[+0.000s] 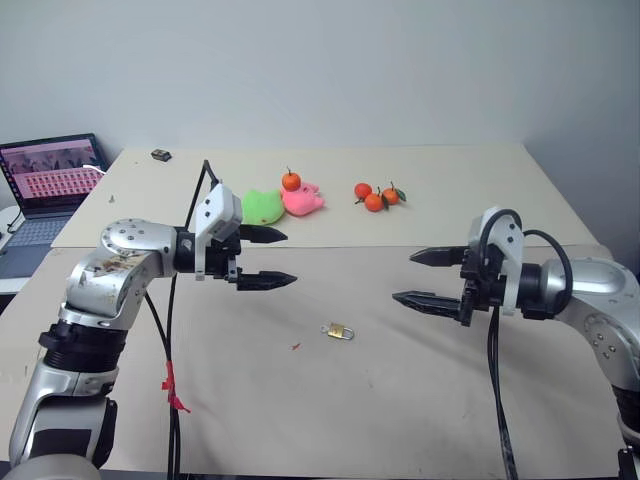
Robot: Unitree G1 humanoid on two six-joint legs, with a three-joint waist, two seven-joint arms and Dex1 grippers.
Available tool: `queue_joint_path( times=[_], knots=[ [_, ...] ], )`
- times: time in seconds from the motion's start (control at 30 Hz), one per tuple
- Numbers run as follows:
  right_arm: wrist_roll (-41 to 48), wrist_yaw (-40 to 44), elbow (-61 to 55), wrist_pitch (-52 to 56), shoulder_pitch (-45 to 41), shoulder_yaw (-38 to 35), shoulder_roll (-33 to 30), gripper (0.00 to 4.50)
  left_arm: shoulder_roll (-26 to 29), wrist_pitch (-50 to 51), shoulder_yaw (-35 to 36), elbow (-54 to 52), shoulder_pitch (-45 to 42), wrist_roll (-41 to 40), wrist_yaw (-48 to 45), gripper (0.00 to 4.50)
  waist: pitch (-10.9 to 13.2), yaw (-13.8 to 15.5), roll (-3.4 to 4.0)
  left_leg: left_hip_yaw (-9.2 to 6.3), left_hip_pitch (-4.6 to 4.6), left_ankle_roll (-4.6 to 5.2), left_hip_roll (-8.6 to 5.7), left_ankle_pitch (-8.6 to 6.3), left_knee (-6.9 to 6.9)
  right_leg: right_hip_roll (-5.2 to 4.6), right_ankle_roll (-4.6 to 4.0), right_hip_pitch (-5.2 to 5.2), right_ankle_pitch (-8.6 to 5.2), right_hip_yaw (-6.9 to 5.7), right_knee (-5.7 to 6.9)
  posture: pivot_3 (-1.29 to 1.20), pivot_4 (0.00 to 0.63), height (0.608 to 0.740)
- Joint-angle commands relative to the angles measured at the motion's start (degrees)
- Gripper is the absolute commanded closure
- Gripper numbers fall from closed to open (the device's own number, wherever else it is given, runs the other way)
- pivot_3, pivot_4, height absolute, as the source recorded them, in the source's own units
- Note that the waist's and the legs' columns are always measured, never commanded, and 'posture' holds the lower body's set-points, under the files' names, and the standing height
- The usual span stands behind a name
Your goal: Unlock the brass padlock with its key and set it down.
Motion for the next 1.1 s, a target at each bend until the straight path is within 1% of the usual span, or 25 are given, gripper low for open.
queue_joint_path(
  times=[0.03, 0.17, 0.23, 0.3, 0.4, 0.47, 0.6, 0.7, 0.87, 1.1],
  knots=[
    [0.48, -0.68, -1.71, -0.08, -0.72, -1.81, -0.70, 0.00, 0.21, -1.54, 0.68, 0.54, -1.12, 0.35, -0.16, 0.10, 0.00, 0.00, 0.00, 0.00, 0.00, 0.00, 0.00, 0.00, 0.00, 0.00, 0.00, 0.00, 0.00, 0.00, 0.00, 0.00, 0.150, 0.660],
    [-0.77, -2.62, -1.63, -0.09, -2.95, 2.22, 1.21, 0.00, 2.49, -6.84, -1.78, 5.28, 0.13, 6.47, -0.67, 0.10, 0.00, -0.17, 0.00, 0.01, 0.02, 0.00, 0.01, 0.00, -0.01, 0.01, 0.00, -0.01, 0.00, 0.00, 0.00, 0.00, 0.150, 0.660],
    [-2.18, -4.54, -1.34, -0.71, -4.67, 6.15, 4.44, 0.00, 3.58, -9.73, -3.34, 8.38, 0.70, 10.24, -0.31, 0.10, -0.01, -0.28, 0.01, 0.00, 0.01, 0.00, 0.02, 0.00, -0.02, 0.02, -0.01, -0.02, 0.00, 0.01, 0.02, 0.00, 0.150, 0.660],
    [-4.43, -5.71, -0.39, -1.99, -5.90, 10.09, 7.24, 0.00, 4.26, -11.10, -3.91, 10.21, 1.06, 11.82, -0.66, 0.10, -0.01, -0.38, 0.01, 0.02, 0.03, 0.00, 0.08, 0.00, -0.02, 0.09, -0.02, -0.02, 0.00, 0.03, 0.06, 0.00, 0.150, 0.660],
    [-10.07, -5.98, 4.10, -5.96, -7.78, 17.32, 11.87, 0.00, 4.11, -10.98, -2.73, 9.26, 1.32, 10.35, -1.94, 0.10, 0.01, -0.11, -0.02, -0.03, 0.10, 0.01, 0.15, 0.00, 0.02, 0.19, -0.02, -0.14, -0.01, 0.00, 0.15, 0.00, 0.150, 0.660],
    [-12.81, -5.11, 6.54, -8.29, -8.64, 20.56, 13.64, 0.00, 3.68, -9.71, -1.73, 7.69, 1.19, 8.67, -2.37, 0.10, 0.01, 0.02, -0.02, -0.03, 0.04, 0.01, 0.18, 0.00, 0.06, 0.21, -0.03, -0.19, -0.01, 0.00, 0.17, 0.00, 0.150, 0.660],
    [-17.65, -3.64, 11.04, -12.64, -8.95, 24.87, 15.48, 0.00, 4.20, -6.86, -0.86, 3.56, 1.49, 5.82, -3.34, 0.10, 0.01, 0.63, -0.02, -0.03, -0.05, 0.03, 0.14, -0.01, 0.09, 0.15, -0.04, -0.19, 0.00, 0.00, 0.27, 0.00, 0.150, 0.660],
    [-24.90, -2.36, 14.56, -18.11, -8.45, 30.46, 14.62, 0.00, 4.75, -5.52, -1.06, 1.44, 1.60, 4.89, -4.37, 0.10, 0.00, 0.65, -0.01, -0.02, -0.05, 0.09, 0.12, -0.04, 0.10, 0.13, -0.06, -0.17, 0.01, -0.01, 0.31, 0.00, 0.150, 0.660],
    [-27.66, -1.52, 17.28, -20.89, -7.29, 31.87, 16.51, 0.00, 4.89, -4.56, -1.30, 0.47, 0.91, 4.66, -4.74, 0.10, 0.01, 0.35, -0.03, -0.01, 0.05, 0.15, 0.14, -0.08, 0.12, 0.17, -0.14, -0.18, -0.06, -0.02, 0.29, 0.00, 0.150, 0.660],
    [-30.17, -1.65, 19.32, -21.63, -6.07, 32.07, 18.03, 0.00, 4.37, -4.76, -2.08, 1.40, -0.56, 5.33, -5.75, 0.10, 0.02, -0.07, -0.04, -0.04, 0.17, 0.15, 0.18, -0.08, 0.13, 0.25, -0.15, -0.15, -0.07, -0.01, 0.38, 0.00, 0.150, 0.660]
  ],
)
